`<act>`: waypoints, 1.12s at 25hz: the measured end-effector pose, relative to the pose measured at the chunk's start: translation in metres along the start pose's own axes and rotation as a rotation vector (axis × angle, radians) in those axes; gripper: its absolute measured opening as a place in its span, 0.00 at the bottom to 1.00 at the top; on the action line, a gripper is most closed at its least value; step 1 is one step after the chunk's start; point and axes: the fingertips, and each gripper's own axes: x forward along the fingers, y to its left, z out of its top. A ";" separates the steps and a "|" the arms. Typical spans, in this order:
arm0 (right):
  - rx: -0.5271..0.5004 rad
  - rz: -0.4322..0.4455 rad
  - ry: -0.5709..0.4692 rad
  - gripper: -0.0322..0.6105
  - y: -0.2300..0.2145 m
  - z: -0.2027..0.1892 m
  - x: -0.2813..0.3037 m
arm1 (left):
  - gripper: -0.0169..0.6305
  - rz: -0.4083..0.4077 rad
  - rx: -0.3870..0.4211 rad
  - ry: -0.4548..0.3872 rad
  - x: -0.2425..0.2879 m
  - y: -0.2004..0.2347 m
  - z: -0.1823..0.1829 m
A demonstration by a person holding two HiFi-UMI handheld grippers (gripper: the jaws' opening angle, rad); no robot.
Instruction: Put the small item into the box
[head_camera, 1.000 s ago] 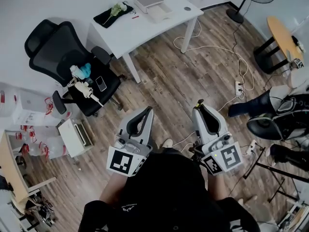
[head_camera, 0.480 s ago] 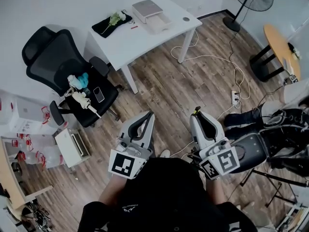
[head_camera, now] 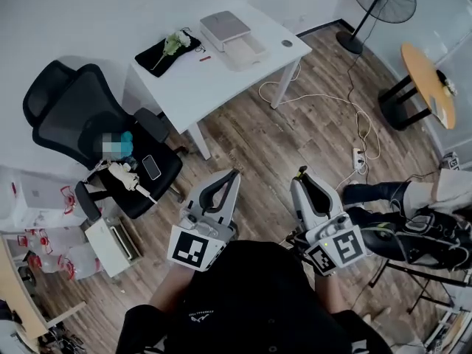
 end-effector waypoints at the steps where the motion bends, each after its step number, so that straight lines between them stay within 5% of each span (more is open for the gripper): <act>1: 0.000 -0.007 -0.005 0.16 -0.001 0.001 0.009 | 0.03 -0.007 0.000 -0.001 0.004 0.009 0.001; 17: 0.059 -0.064 0.023 0.16 -0.020 -0.008 0.096 | 0.03 -0.027 -0.043 0.031 0.035 0.097 -0.011; 28: 0.046 0.023 0.024 0.16 -0.084 0.009 0.163 | 0.03 0.089 -0.018 0.033 0.094 0.142 -0.021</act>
